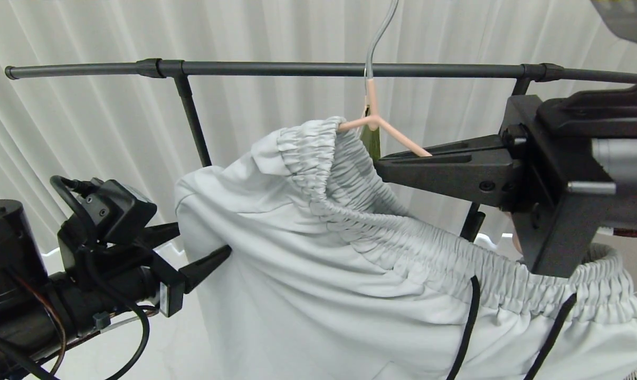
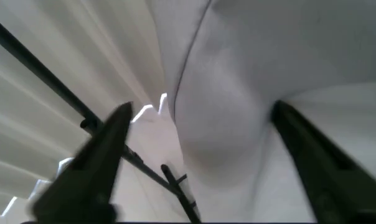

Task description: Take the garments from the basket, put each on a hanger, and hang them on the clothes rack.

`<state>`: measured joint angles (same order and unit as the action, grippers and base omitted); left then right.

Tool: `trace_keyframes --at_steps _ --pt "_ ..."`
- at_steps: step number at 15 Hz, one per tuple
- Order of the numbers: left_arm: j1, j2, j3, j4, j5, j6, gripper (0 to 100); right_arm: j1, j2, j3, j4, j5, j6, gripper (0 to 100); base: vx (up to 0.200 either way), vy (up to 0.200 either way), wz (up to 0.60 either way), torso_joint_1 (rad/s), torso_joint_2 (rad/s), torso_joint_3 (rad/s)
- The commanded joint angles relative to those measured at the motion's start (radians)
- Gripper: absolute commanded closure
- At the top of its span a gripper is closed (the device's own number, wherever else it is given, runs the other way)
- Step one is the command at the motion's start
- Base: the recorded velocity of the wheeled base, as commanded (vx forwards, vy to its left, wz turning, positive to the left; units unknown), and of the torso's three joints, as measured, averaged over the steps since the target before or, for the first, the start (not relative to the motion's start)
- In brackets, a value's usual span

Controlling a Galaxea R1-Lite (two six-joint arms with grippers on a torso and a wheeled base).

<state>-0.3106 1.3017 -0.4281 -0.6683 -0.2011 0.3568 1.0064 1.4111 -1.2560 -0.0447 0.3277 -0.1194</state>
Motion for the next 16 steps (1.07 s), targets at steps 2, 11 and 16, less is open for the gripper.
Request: trace_keyframes --at_steps 2,11,16 --pt "0.004 0.002 -0.001 -0.001 0.002 -0.001 100 0.001 0.002 0.000 0.002 0.001 0.000 100 0.000 0.000 0.00 0.000 0.00 0.000" --pt "0.205 0.008 -0.003 -0.001 0.003 -0.002 100 -0.068 -0.021 0.012 0.028 -0.061 -0.002 100 0.000 0.000 0.00 0.000 0.00 0.000" --pt "0.223 0.018 -0.003 -0.001 0.003 -0.004 100 -0.068 -0.026 0.015 0.057 -0.061 -0.006 100 0.000 0.000 0.00 0.000 0.00 0.000"
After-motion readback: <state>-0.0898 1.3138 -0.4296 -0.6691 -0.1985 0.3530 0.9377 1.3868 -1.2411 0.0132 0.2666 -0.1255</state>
